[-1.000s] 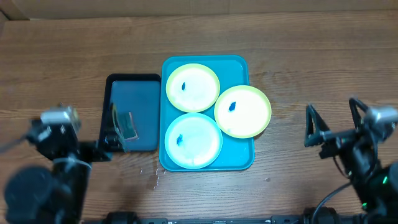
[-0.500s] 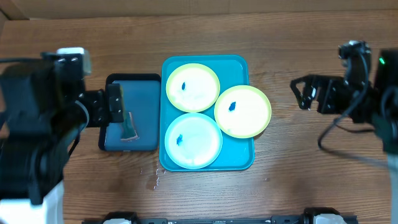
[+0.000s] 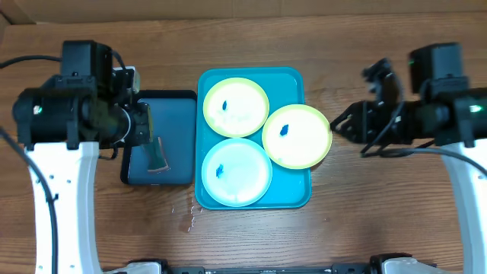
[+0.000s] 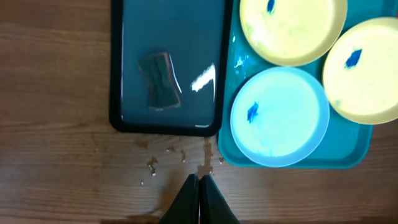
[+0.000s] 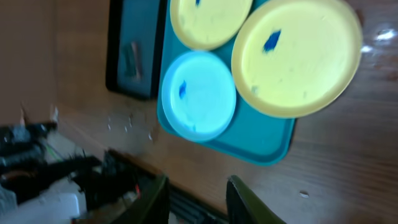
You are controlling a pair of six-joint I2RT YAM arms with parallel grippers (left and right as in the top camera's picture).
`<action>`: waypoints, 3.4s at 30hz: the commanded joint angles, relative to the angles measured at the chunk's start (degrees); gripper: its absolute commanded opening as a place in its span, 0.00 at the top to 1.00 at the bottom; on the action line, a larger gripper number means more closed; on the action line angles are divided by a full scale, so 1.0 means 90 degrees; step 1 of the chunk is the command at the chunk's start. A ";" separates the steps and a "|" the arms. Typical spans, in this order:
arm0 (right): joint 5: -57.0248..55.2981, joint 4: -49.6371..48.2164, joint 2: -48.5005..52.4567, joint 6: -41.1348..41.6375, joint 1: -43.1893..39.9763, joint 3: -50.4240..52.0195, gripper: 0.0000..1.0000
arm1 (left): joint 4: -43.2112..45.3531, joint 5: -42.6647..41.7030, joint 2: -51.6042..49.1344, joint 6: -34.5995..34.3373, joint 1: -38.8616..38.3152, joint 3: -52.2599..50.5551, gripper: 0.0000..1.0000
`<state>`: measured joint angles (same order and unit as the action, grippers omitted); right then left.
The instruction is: Clean dirty plates on tray and stack at the side
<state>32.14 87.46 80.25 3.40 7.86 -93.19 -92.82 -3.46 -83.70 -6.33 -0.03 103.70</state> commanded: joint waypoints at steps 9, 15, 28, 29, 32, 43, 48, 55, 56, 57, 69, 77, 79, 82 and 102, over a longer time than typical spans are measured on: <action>-0.0478 -0.1715 -0.0002 0.1654 0.1717 0.2557 0.59 | 0.0039 -0.0117 -0.0010 -0.0202 -0.0041 -0.0517 0.52; -0.1678 -0.3402 0.0063 0.2839 0.2606 0.3687 0.62 | 0.0131 -0.0117 -0.0034 -0.0204 -0.0041 -0.0520 0.30; -0.2735 -0.5365 0.0971 0.3276 0.3495 0.4328 0.61 | 0.0175 -0.0117 -0.0034 -0.0304 -0.0041 -0.0525 0.32; -0.2742 -0.5413 0.1052 0.3274 0.3495 0.4328 0.61 | 0.0175 -0.0117 -0.0034 -0.0304 -0.0041 -0.0525 0.32; -0.2861 -0.5578 0.1224 0.3274 0.3495 0.4328 0.61 | 0.0172 -0.0119 -0.0034 -0.0308 -0.0041 -0.0525 0.35; -0.2902 -0.6030 0.1647 0.3298 0.3495 0.4354 0.70 | 0.0177 -0.0117 -0.0034 -0.0328 -0.0041 -0.0685 0.37; -0.2902 -0.6067 0.1676 0.3300 0.3495 0.4354 0.72 | 0.0197 -0.0117 -0.0034 -0.0330 -0.0041 -0.0809 0.40; -0.3305 -0.6096 0.1683 0.3677 0.3495 0.4362 0.74 | 0.0223 -0.0117 -0.0034 -0.0328 -0.0041 -0.0981 0.42; -0.3305 -0.6098 0.1685 0.3679 0.3495 0.4362 0.75 | 0.0221 -0.0117 -0.0034 -0.0328 -0.0041 -0.0981 0.43; -0.3305 -0.6103 0.1688 0.3682 0.3495 0.4362 0.76 | 0.0223 -0.0117 -0.0034 -0.0328 -0.0041 -0.0981 0.43; -0.3084 -0.6263 0.1962 0.3985 0.3495 0.4359 0.83 | 0.0265 -0.0114 -0.0034 -0.0330 -0.0041 -0.0981 0.45; -0.3062 -0.6263 0.1962 0.4046 0.3495 0.4359 0.92 | 0.0323 -0.0104 -0.0034 -0.0330 -0.0041 -0.0981 0.49; -0.3065 -0.6261 0.1962 0.4129 0.3495 0.4359 0.93 | 0.0321 -0.0066 -0.0034 -0.0352 -0.0041 -0.0981 0.52; -0.3062 -0.6261 0.1962 0.4129 0.3495 0.4359 0.93 | 0.0323 -0.0061 -0.0034 -0.0398 -0.0041 -0.0981 0.52; -0.3060 -0.6258 0.1962 0.4129 0.3495 0.4359 0.96 | 0.1163 0.1069 -0.0034 -0.1554 -0.0036 -0.2089 0.55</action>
<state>4.69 31.35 97.78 40.27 39.13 -54.30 -84.03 3.40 -83.90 -16.95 -0.03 89.01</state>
